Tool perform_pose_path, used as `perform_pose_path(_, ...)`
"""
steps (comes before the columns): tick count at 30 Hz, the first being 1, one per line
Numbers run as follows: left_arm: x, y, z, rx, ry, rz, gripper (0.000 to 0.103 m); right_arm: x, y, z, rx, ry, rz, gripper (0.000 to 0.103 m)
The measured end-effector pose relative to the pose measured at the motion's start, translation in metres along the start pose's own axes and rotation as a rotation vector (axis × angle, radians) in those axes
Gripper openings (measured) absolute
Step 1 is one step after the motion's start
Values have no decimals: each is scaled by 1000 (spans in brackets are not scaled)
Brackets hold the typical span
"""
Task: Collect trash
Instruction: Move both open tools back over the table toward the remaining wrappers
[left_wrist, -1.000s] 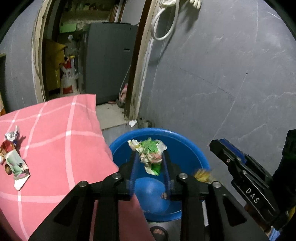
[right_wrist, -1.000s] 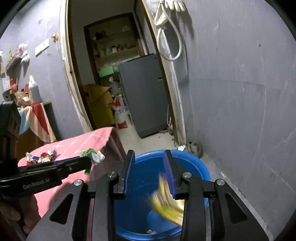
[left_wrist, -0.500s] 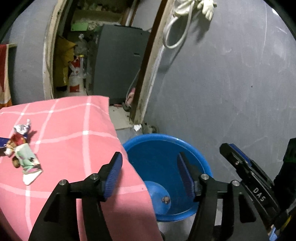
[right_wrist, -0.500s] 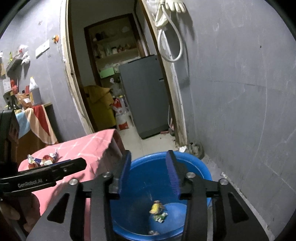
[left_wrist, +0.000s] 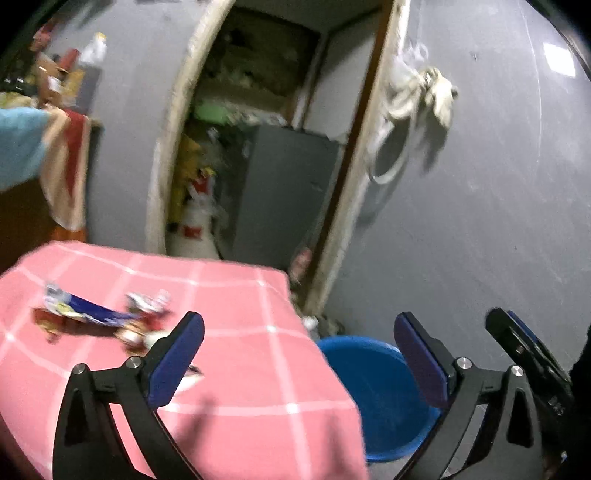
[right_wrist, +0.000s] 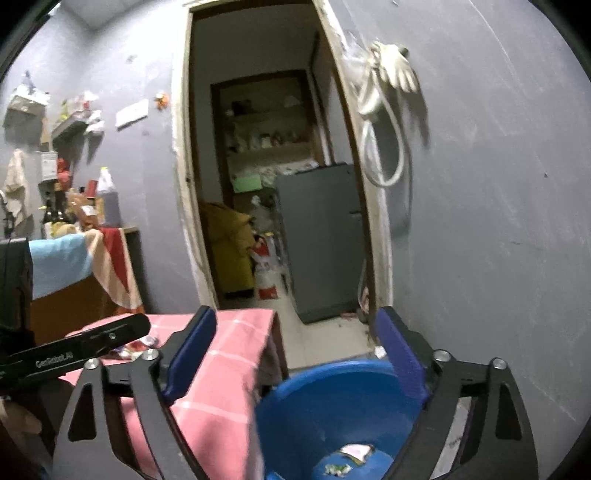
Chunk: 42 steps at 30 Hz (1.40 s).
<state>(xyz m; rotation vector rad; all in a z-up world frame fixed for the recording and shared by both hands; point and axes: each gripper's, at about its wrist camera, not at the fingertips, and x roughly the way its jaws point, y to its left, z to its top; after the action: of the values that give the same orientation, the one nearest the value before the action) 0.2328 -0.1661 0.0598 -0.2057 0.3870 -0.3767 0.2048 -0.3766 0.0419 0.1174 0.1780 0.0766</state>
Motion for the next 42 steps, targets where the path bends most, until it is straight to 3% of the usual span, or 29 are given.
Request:
perform_pose_path(2, -13, 6, 5, 12, -42, 24, 101, -2, 12, 4, -11, -25, 17, 103)
perform_pose_path(14, -80, 60, 10, 50, -185, 176, 101, -8, 78, 13, -27, -125, 139, 103)
perform_pose_path(23, -115, 100, 4, 71, -235, 271, 101, -2, 131, 8, -47, -147, 216, 103)
perform_pose_path(33, -128, 143, -13, 85, -201, 348, 101, 19, 169, -8, -87, -97, 278, 103)
perform_pose_path(42, -103, 168, -27, 89, -51, 359, 101, 40, 180, -26, -135, -5, 286, 103)
